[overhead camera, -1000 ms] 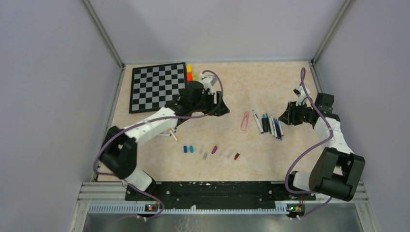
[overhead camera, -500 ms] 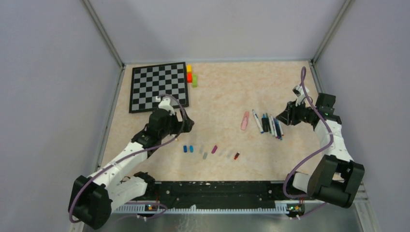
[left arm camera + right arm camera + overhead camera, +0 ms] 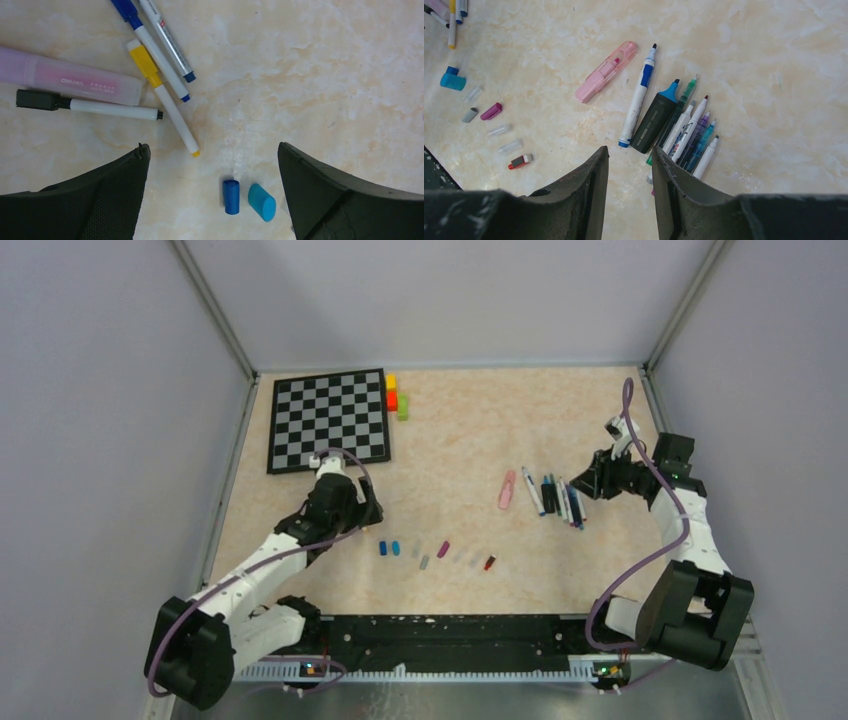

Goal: Open the pen caps
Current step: Pick up the pen from the center of the board.

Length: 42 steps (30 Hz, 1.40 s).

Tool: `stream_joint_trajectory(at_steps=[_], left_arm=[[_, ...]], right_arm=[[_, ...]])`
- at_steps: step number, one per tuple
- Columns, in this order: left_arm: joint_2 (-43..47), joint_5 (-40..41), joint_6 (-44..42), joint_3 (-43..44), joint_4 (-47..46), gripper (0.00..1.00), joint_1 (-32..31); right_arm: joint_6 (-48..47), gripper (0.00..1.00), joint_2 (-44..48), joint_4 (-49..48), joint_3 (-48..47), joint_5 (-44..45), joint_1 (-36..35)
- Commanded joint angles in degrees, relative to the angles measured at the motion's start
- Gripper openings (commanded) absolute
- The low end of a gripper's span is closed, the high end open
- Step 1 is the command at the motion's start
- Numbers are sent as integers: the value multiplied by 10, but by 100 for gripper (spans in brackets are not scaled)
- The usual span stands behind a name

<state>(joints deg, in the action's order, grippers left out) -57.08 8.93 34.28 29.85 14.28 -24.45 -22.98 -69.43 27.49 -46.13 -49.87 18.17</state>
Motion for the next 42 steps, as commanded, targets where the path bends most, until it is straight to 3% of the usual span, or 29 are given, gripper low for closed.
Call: stream_joint_trajectory(at_steps=[1,8,9,19,29,42], left_arm=[[-38,54,42,35,31,96,2],[-139,37,71,92,90,56,2],[-149,37,73,99,98,54,2],[-203,47,68,109,72,37,2],[-262,50,64,129,73,33,5],[-302,71,80,154,114,19,17]], right_arm=[[-12,36,14,-19,3,-16,5],[-12,36,15,-19,3,-17,5],[-12,36,15,-19,3,-17,5],[-12,36,15,-19,4,-16,6],[-12,36,16,-18,3,-16,5],[-12,36,18,-16,3,-14,5]])
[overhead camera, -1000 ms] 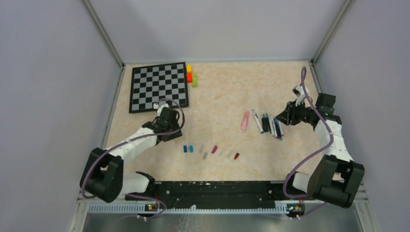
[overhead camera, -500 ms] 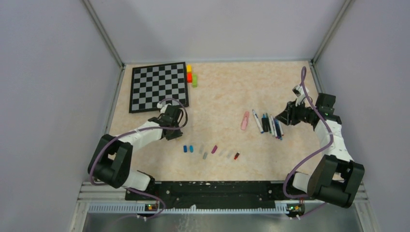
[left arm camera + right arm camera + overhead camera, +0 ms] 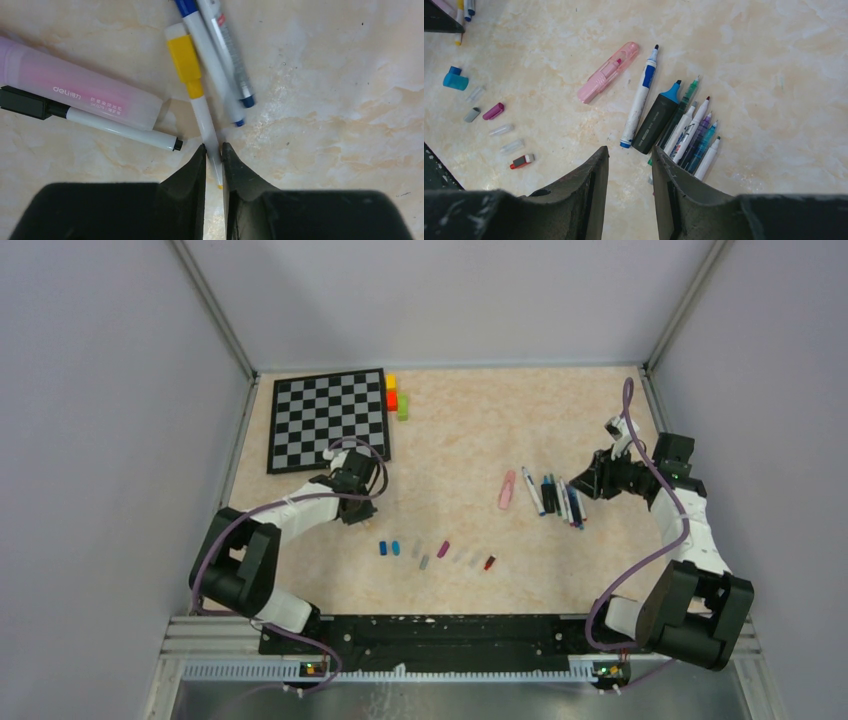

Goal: Open the pen caps
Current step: Pick up the pen from the center of the board.

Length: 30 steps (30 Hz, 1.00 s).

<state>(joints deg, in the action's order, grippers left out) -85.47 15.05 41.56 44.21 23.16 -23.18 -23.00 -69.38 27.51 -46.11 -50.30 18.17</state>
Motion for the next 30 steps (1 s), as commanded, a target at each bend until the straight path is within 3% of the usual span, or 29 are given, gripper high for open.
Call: stream_joint_trajectory(at_steps=[1,4,13,20,25,30], left_arm=[[-18,11,7,13,27,18,5],[-11,21,7,18,38,10,5],[72,37,-5,24,53,4,5],[138,-40,-45,25,38,0,5],[228,-224,-110,-42,-115,0,5],[271,-376,-68,-137,-351,0,5]], right_arm=[[-12,36,17,-16,2,-9,5],[-12,36,17,-17,1,-9,5],[-11,36,17,-17,1,-9,5],[-13,36,18,-12,1,-24,5],[-20,36,28,-10,8,-76,5],[-12,36,36,-23,22,-123,-5]])
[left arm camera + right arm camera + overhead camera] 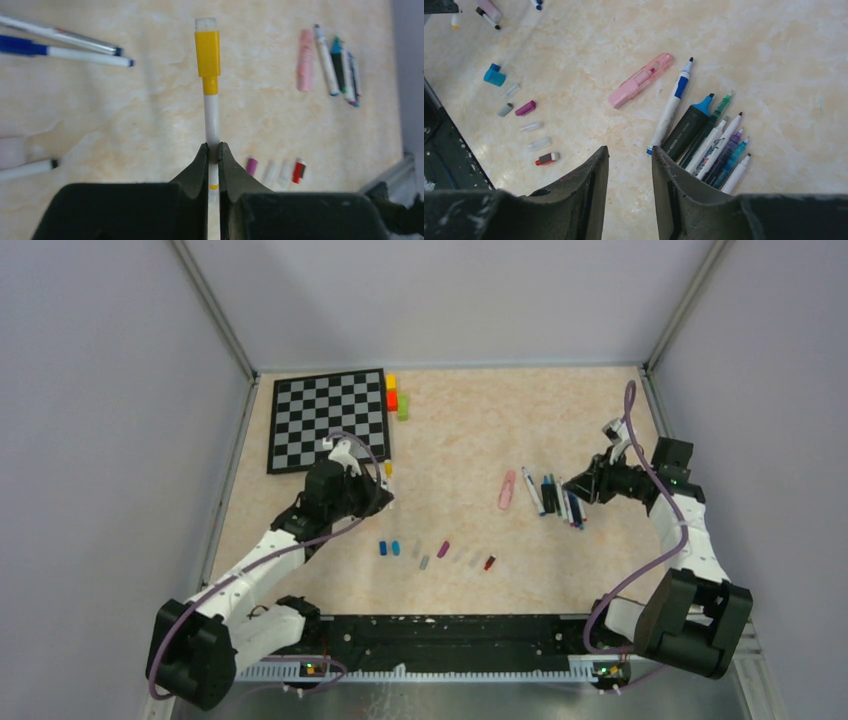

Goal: Open the pen caps
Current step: Pick up the pen from the center of the board.

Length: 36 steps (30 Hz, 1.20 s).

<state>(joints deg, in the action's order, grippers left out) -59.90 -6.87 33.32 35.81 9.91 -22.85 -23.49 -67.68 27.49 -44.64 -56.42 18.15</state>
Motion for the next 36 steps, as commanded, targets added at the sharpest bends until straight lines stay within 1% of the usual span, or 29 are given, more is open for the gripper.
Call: stream_joint_trajectory(at_steps=[1,3,5,7,10,12,13,15,16,17,19,22,24,25,29,36], left_arm=[[13,-184,33,-69,-272,0,1],[-5,-226,78,-99,-397,0,-2],[-36,-246,124,-117,-520,0,-13],[-75,-246,144,-112,-599,0,-38],[-128,-208,134,-78,-651,0,-102],[-162,-174,115,-52,-676,0,-149],[-179,-153,107,-39,-683,0,-170],[-209,-110,96,-20,-700,0,-206],[-225,-85,92,-14,-712,0,-221],[-236,-60,88,-11,-727,0,-237],[-257,-11,84,-7,-756,0,-263],[-287,40,86,0,-784,0,-296],[-302,59,85,7,-789,0,-312],[-308,63,84,12,-789,0,-320],[-330,90,85,31,-788,0,-344],[-360,100,84,75,-759,0,-365]], right_arm=[[0,37,19,-29,11,-75,-11],[23,39,16,-48,23,-114,-23],[55,40,10,-77,34,-161,-38],[103,42,5,-122,48,-197,-58],[197,44,9,-228,77,-211,-91],[303,49,21,-338,104,-205,-101],[370,52,28,-409,122,-201,-102],[504,59,43,-547,160,-166,-103],[556,62,51,-599,174,-145,-103],[597,65,58,-639,187,-126,-103],[669,68,68,-722,208,-109,-103],[758,69,69,-863,242,-103,-104],[815,69,68,-928,266,-86,-104],[834,68,67,-949,278,-74,-105],[847,67,66,-944,278,-66,-126],[827,59,48,-921,274,-52,-177]])
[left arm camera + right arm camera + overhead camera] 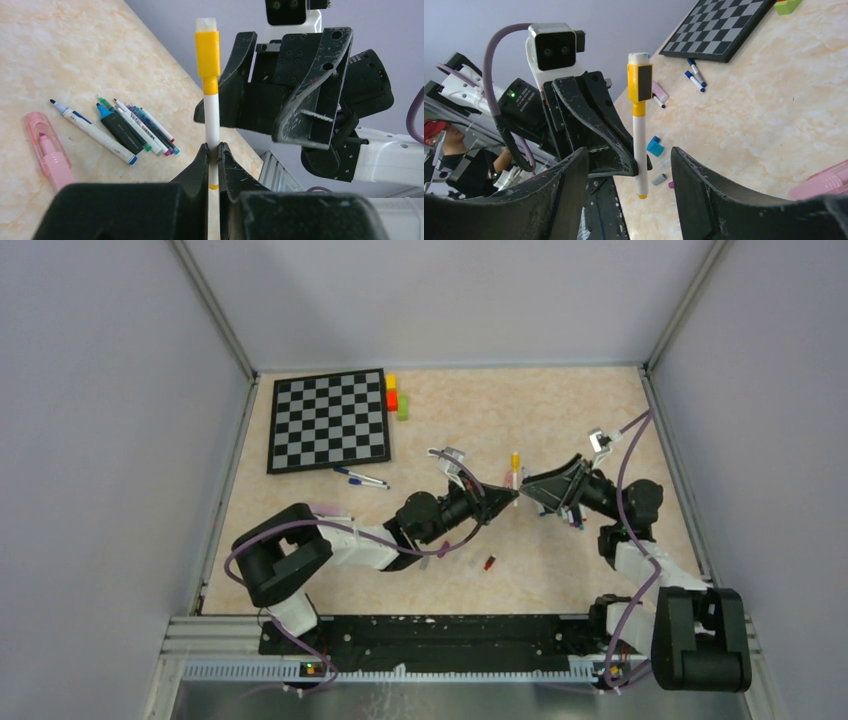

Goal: Open the pen caps
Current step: Pick up the pen from the center of the board.

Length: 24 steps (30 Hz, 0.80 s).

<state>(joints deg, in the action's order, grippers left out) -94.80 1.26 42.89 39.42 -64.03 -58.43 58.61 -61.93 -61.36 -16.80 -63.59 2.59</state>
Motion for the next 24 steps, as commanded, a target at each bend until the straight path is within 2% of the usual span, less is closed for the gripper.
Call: stream_joint_trajectory(at_steps=[1,12,21,24], left_arm=[[-14,18,-12,48,-13,0,-12],[-29,29,-11,76,10,0,-39],[-32,40,-8,78,15,0,-45],[-31,43,-7,78,14,0,-46]], right_arm=[[3,58,-11,-24,-5,24,-22],[7,44,2,6,-10,51,-37],[46,47,14,-23,-12,59,-37],[31,43,15,-2,-13,64,-36]])
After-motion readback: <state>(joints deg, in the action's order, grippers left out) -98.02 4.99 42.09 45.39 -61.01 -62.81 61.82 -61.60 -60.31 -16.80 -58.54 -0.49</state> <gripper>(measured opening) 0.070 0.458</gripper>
